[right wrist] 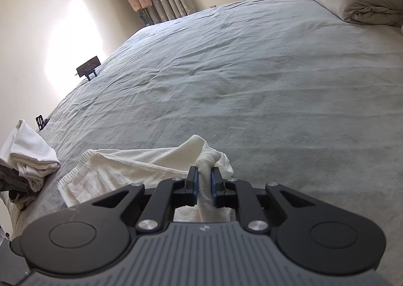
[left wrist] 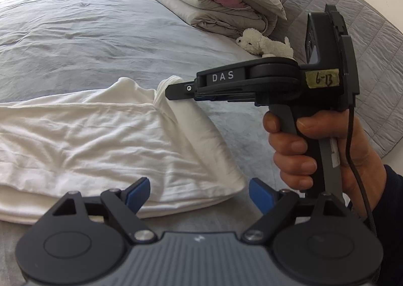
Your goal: Fold clothes
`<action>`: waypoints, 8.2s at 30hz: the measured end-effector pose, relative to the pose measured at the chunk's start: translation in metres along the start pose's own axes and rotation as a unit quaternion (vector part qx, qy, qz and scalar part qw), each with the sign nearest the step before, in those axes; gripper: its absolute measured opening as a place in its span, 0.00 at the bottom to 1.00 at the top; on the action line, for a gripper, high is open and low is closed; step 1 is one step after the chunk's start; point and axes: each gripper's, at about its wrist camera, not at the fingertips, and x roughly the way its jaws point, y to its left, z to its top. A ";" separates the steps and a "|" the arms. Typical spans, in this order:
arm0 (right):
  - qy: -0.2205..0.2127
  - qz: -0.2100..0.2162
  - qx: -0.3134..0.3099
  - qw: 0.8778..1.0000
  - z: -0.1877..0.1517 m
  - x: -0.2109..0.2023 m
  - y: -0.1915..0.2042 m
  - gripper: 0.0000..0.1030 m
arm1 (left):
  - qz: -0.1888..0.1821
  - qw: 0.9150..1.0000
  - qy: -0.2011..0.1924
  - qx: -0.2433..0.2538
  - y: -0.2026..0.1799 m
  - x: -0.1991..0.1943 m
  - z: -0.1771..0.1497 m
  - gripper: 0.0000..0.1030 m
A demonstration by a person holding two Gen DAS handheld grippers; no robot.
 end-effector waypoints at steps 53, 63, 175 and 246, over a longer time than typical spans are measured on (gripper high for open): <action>0.061 0.058 0.033 0.996 0.038 -0.016 -0.026 0.12 | 0.197 0.978 -0.044 0.043 -0.085 0.038 -0.021 0.07; 0.060 0.032 0.027 0.997 0.033 -0.008 -0.027 0.11 | 0.160 0.986 -0.045 0.022 -0.062 0.025 -0.014 0.06; 0.020 -0.004 -0.142 0.990 -0.063 0.062 0.146 0.26 | 0.255 0.954 -0.040 -0.153 0.193 -0.063 0.049 0.06; 0.014 -0.023 -0.097 0.995 -0.102 0.028 0.136 0.30 | 0.324 0.946 -0.009 -0.004 0.149 -0.049 0.024 0.36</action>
